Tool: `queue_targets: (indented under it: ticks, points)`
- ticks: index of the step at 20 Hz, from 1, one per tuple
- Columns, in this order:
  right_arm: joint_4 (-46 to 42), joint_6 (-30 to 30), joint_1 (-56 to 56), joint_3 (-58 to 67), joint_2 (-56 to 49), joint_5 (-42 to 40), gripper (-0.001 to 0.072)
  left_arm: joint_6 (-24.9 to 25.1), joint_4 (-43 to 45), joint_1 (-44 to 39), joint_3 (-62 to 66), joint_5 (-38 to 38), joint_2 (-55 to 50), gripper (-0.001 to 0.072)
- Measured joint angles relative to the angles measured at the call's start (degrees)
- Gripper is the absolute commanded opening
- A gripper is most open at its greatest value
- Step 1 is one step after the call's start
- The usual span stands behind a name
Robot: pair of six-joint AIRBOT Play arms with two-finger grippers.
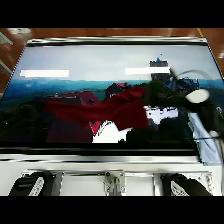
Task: Fold the shirts.
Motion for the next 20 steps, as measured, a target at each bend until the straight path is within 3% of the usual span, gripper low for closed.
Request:
queue_targets:
  ticks: [5, 10, 15, 20]
  points:
    - [-0.2, -3.7, -7.3, 18.2, 14.2, -0.3, 0.0068, 0.2, 1.8, 0.0, 21.1, 6.9, 0.0, 0.0037]
    - [-1.2, -1.2, -9.5, 30.8, 20.9, -1.2, 0.0068, -2.5, 5.1, 0.0, 39.1, 7.0, 0.6, 0.0036]
    - [-2.6, 2.9, -10.0, 34.0, 26.4, -1.2, 0.0068, -7.9, 9.0, 0.0, 45.1, -6.4, 2.2, 0.0037]
    - [-8.4, 8.5, -10.1, 34.6, 28.4, 0.7, 0.0068, -14.3, 18.1, 0.0, 42.2, -24.3, 2.7, 0.0037]
